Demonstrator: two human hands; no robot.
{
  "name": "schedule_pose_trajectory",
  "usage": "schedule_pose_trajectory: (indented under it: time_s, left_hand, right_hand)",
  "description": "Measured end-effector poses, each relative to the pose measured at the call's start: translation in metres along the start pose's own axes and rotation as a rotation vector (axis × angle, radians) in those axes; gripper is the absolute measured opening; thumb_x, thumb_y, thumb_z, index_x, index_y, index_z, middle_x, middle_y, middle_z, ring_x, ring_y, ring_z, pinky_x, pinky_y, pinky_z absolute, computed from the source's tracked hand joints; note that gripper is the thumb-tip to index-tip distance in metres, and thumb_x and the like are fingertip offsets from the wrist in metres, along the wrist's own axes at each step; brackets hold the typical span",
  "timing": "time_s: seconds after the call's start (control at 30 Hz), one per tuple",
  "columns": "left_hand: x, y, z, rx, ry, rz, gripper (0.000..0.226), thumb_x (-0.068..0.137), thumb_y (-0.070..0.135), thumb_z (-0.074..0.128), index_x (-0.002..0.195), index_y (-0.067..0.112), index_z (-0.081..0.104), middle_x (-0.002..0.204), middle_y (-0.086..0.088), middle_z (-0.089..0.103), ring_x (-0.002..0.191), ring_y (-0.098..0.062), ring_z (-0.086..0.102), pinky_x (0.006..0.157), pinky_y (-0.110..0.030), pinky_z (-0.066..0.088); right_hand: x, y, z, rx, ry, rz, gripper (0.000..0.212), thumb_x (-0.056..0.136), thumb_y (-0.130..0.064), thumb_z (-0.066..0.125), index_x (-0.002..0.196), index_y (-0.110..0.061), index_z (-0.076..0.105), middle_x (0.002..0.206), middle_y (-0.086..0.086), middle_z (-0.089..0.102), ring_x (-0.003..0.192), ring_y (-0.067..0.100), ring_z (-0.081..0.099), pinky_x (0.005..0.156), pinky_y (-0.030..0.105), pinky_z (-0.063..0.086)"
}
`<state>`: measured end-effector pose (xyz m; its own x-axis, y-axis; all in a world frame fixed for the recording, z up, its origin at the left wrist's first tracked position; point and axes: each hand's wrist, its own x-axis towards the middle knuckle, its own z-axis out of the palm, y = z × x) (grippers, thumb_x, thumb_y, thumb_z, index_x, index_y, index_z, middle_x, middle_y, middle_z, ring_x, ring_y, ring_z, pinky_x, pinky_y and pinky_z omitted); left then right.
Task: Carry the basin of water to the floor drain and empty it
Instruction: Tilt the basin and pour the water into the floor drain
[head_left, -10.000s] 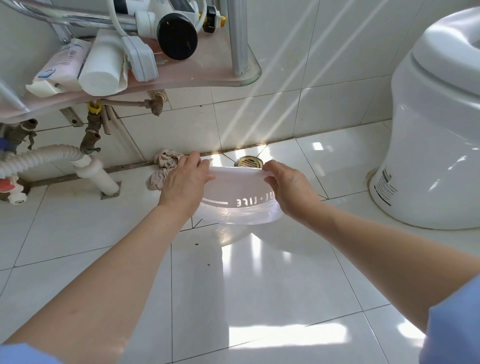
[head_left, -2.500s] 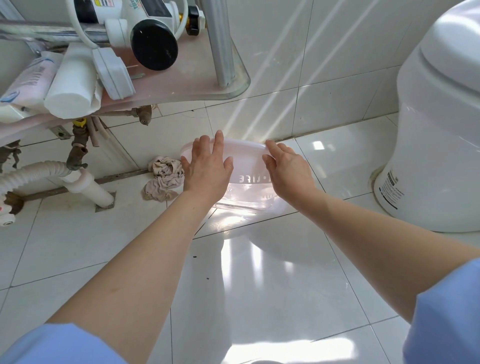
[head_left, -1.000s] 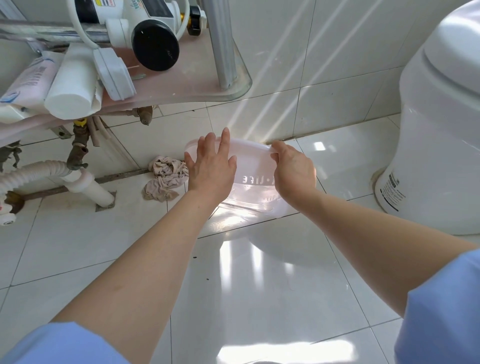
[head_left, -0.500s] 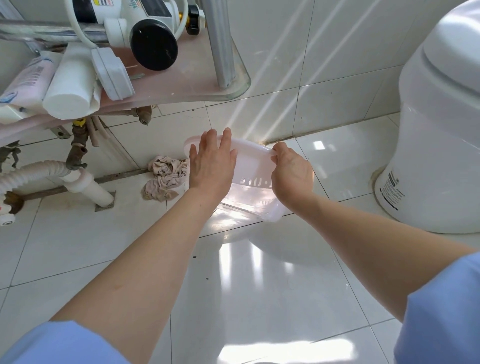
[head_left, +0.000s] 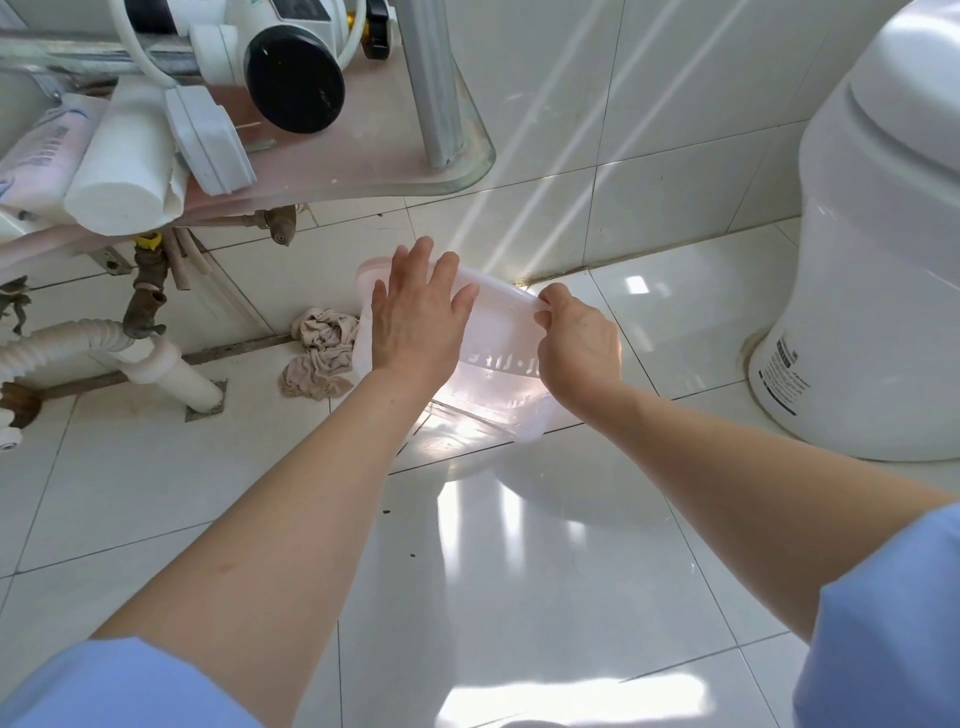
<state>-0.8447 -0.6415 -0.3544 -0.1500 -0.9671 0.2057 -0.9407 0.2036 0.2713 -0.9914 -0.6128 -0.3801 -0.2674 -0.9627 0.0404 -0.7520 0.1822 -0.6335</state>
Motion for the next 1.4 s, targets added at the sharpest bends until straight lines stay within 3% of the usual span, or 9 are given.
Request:
schedule_pose_trajectory:
  time_s: [0.13, 0.3, 0.43, 0.53, 0.6, 0.73, 1.0, 1.23, 1.4]
  left_hand:
    - [0.005, -0.004, -0.004, -0.082, -0.006, 0.013, 0.034, 0.094, 0.029, 0.047, 0.119, 0.007, 0.051, 0.126, -0.012, 0.05, 0.13, -0.03, 0.033, 0.102, -0.051, 0.033]
    - [0.007, -0.003, -0.006, -0.1, -0.006, 0.013, 0.032, 0.093, 0.024, 0.05, 0.115, 0.002, 0.056, 0.121, -0.016, 0.05, 0.123, -0.028, 0.039, 0.094, -0.045, 0.038]
    - [0.009, 0.003, -0.006, -0.051, -0.036, 0.013, 0.028, 0.093, 0.024, 0.049, 0.11, 0.003, 0.056, 0.117, -0.016, 0.05, 0.121, -0.029, 0.038, 0.094, -0.049, 0.038]
    - [0.009, 0.005, -0.005, 0.001, -0.05, 0.007, 0.026, 0.095, 0.026, 0.047, 0.11, 0.005, 0.055, 0.115, -0.014, 0.049, 0.12, -0.03, 0.038, 0.096, -0.052, 0.037]
    - [0.01, 0.005, -0.003, 0.019, -0.052, 0.01, 0.026, 0.095, 0.025, 0.046, 0.111, 0.007, 0.054, 0.116, -0.013, 0.048, 0.121, -0.03, 0.037, 0.097, -0.054, 0.036]
    - [0.013, 0.003, 0.002, 0.008, -0.058, 0.018, 0.019, 0.095, 0.021, 0.047, 0.108, 0.01, 0.055, 0.116, -0.009, 0.048, 0.123, -0.027, 0.035, 0.102, -0.058, 0.03]
    - [0.02, 0.002, 0.004, 0.017, -0.027, 0.092, 0.012, 0.092, 0.013, 0.047, 0.102, 0.011, 0.054, 0.117, -0.009, 0.048, 0.133, -0.026, 0.029, 0.106, -0.06, 0.023]
    - [0.02, 0.005, 0.007, -0.031, -0.024, 0.119, 0.02, 0.095, 0.014, 0.043, 0.112, 0.011, 0.053, 0.13, -0.008, 0.046, 0.142, -0.024, 0.018, 0.109, -0.054, 0.023]
    - [0.013, -0.002, 0.01, -0.001, 0.013, 0.145, 0.024, 0.094, 0.015, 0.046, 0.114, 0.005, 0.053, 0.129, -0.012, 0.049, 0.14, -0.028, 0.023, 0.104, -0.045, 0.033]
  right_hand:
    - [-0.004, 0.004, 0.005, 0.02, 0.008, -0.026, 0.042, 0.075, 0.007, 0.035, 0.104, -0.018, 0.052, 0.105, -0.004, 0.069, 0.074, 0.021, 0.045, 0.059, 0.028, 0.032]
    - [0.001, 0.008, 0.004, 0.073, 0.001, -0.005, 0.031, 0.088, -0.003, 0.043, 0.11, -0.02, 0.057, 0.097, -0.005, 0.069, 0.072, 0.019, 0.045, 0.059, 0.026, 0.03]
    - [0.003, 0.012, 0.002, 0.081, -0.017, 0.036, 0.023, 0.088, -0.006, 0.047, 0.1, -0.019, 0.062, 0.067, -0.015, 0.053, 0.065, 0.019, 0.047, 0.046, 0.021, 0.027]
    - [0.003, 0.013, 0.002, 0.079, -0.012, 0.067, 0.024, 0.087, -0.003, 0.046, 0.096, -0.018, 0.062, 0.055, -0.023, 0.041, 0.054, 0.004, 0.04, 0.043, 0.02, 0.025]
    - [0.003, 0.012, 0.002, 0.095, -0.019, 0.079, 0.028, 0.085, 0.0, 0.043, 0.097, -0.018, 0.061, 0.058, -0.023, 0.047, 0.055, 0.003, 0.041, 0.043, 0.02, 0.026]
    - [-0.001, 0.013, 0.005, 0.158, -0.05, 0.103, 0.043, 0.077, 0.006, 0.031, 0.098, -0.022, 0.056, 0.084, -0.013, 0.065, 0.064, 0.008, 0.043, 0.045, 0.02, 0.027]
    - [-0.006, 0.014, 0.015, 0.206, -0.045, 0.148, 0.03, 0.082, -0.001, 0.037, 0.087, -0.026, 0.052, 0.06, -0.022, 0.045, 0.059, 0.0, 0.038, 0.042, 0.021, 0.025]
    - [-0.01, 0.016, 0.02, 0.234, -0.06, 0.175, 0.021, 0.085, -0.006, 0.039, 0.081, -0.025, 0.047, 0.059, -0.02, 0.044, 0.059, 0.001, 0.039, 0.043, 0.021, 0.025]
    - [-0.012, 0.015, 0.022, 0.221, -0.066, 0.152, 0.023, 0.085, -0.006, 0.039, 0.084, -0.027, 0.047, 0.059, -0.021, 0.043, 0.058, 0.0, 0.039, 0.043, 0.021, 0.024]
